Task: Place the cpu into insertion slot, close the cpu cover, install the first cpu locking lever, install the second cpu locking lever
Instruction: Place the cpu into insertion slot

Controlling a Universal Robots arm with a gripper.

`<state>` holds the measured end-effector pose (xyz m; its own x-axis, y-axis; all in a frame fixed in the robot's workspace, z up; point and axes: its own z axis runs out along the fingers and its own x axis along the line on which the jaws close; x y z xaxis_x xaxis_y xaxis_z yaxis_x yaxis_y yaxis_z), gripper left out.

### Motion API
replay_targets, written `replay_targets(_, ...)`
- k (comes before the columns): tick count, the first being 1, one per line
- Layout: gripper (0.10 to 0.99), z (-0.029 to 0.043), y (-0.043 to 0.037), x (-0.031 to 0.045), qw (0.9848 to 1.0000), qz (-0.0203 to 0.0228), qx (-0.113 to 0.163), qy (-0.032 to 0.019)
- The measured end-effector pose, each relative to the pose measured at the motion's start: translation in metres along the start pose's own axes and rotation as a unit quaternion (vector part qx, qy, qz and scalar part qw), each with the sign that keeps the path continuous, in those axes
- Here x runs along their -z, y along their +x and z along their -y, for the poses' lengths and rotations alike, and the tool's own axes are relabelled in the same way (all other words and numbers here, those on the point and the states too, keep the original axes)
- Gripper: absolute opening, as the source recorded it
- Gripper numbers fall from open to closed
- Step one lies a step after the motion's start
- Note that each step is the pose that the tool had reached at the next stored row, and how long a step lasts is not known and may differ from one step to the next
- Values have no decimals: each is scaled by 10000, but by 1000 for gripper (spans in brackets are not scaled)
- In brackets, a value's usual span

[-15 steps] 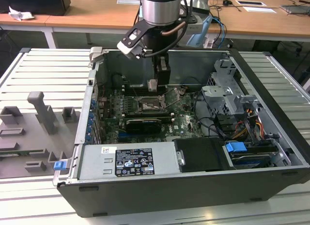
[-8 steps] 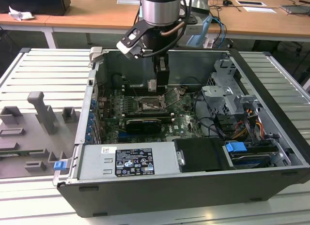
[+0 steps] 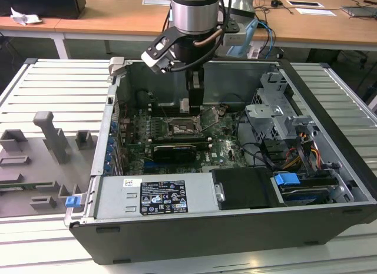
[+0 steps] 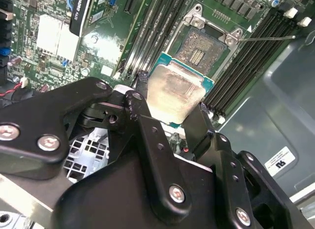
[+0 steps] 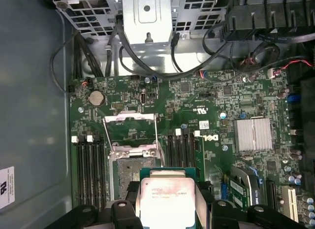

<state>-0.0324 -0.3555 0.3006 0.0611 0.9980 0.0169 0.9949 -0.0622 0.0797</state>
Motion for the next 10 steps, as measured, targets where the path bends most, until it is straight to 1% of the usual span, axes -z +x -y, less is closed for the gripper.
replay_targets(3, 533, 3, -1, -33, 10000, 1, 0, -7)
replay_targets(4, 533, 5, -1, -60, 10000, -1, 3, -13)
replay_targets(5, 533, 6, -1, -72, 10000, -3, 25, -15)
replay_targets(9, 533, 9, -2, -110, 9997, -19, 226, -12)
replay_targets(10, 533, 10, 0, -124, 9997, -18, 228, -11)
